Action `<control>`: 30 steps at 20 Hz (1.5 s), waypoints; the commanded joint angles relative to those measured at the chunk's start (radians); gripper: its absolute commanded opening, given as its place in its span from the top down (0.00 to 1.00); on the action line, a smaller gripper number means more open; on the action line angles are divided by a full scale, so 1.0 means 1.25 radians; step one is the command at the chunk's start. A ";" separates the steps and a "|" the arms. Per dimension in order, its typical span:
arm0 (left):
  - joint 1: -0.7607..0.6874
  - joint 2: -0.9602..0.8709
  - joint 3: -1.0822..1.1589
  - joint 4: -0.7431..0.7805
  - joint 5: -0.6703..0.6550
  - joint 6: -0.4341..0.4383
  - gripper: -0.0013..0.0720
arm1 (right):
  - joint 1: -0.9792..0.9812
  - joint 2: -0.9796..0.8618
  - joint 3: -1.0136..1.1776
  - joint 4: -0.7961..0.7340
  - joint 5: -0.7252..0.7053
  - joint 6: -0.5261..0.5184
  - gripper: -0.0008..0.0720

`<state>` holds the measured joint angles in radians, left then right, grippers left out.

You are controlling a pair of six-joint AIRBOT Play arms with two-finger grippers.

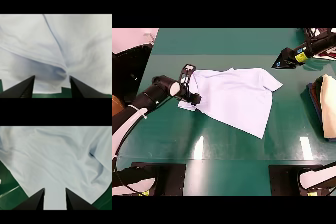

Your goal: Fold the shirts.

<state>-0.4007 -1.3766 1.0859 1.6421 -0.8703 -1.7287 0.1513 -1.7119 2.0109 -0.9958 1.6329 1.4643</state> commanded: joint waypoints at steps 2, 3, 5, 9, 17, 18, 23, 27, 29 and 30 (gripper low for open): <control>-0.014 -0.044 -0.008 0.034 0.036 -0.021 0.26 | 0.004 0.003 0.000 0.001 0.006 0.000 0.56; -0.014 -0.052 -0.008 0.034 0.032 -0.020 0.26 | 0.003 0.003 0.000 0.001 0.007 0.000 0.56; -0.014 -0.053 -0.004 0.037 0.009 -0.020 0.56 | 0.002 0.003 0.000 0.001 0.007 0.000 0.56; 0.035 -0.027 0.058 0.065 -0.096 -0.020 0.95 | -0.002 0.003 0.000 0.000 0.049 0.000 0.56; 0.278 0.141 0.083 0.020 -0.151 0.044 0.95 | -0.066 0.219 -0.487 0.000 -0.096 -0.005 0.56; 0.288 0.140 0.081 0.005 -0.157 0.052 0.95 | -0.071 0.255 -0.580 0.001 -0.128 -0.005 0.56; 0.291 0.137 0.079 -0.043 -0.153 0.052 0.95 | -0.070 0.403 -0.995 0.014 -0.237 0.040 0.14; 0.291 0.137 0.079 -0.070 -0.147 0.052 0.95 | -0.061 0.483 -1.194 0.129 -0.355 0.039 0.30; 0.291 0.137 0.080 -0.076 -0.142 0.052 0.95 | -0.027 0.498 -1.235 0.153 -0.398 0.040 0.33; 0.291 0.137 0.079 -0.080 -0.141 0.052 0.95 | -0.002 0.496 -1.241 0.154 -0.415 0.044 0.35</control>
<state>-0.0380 -1.2060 1.1847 1.5661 -1.0534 -1.6657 0.1013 -1.1259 0.5598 -0.8577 1.2140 1.5078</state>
